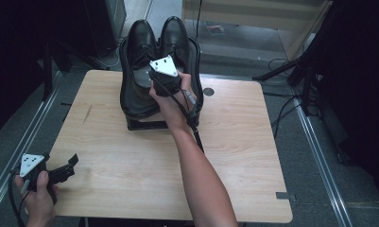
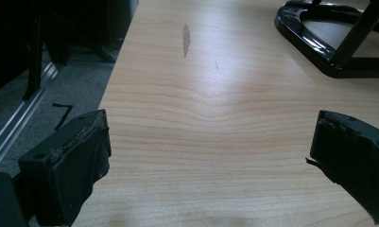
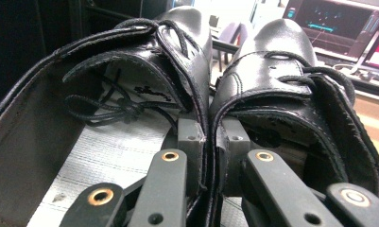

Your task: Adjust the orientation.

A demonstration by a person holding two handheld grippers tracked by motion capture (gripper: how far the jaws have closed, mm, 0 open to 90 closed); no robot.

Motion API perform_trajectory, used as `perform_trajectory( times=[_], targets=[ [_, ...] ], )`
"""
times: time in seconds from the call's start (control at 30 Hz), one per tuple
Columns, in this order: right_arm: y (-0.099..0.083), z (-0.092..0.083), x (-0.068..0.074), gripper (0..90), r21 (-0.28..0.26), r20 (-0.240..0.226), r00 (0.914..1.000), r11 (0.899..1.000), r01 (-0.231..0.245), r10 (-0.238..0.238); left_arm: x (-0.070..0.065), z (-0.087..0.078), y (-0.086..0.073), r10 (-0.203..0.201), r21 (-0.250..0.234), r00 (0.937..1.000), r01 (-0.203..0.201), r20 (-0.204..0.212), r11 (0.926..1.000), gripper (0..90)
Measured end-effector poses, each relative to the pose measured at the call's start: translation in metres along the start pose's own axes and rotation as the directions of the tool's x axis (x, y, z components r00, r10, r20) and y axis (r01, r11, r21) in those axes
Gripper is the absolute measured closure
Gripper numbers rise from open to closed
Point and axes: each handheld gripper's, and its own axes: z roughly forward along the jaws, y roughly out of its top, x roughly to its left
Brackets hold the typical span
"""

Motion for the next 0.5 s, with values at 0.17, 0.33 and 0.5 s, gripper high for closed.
perform_trajectory(
  times=[0.17,0.33,0.5],
  targets=[
    [-0.004,0.01,0.003,82.8,-0.009,0.023,0.9996,1.0,0.018,-0.018,0.0,-0.001,0.0,-0.002,-0.001,1.0,0.002,0.002,1.0,0.0],
    [-0.004,0.017,0.0,82.7,-0.014,0.036,0.9992,1.0,0.019,-0.019,0.0,0.0,0.0,-0.002,-0.002,1.0,0.002,0.0,1.0,0.0],
    [-0.01,0.022,0.0,82.7,-0.024,0.045,0.9986,0.999,0.028,-0.027,0.0,-0.001,0.0,0.0,-0.003,1.0,0.0,0.0,1.0,0.0]
  ],
)
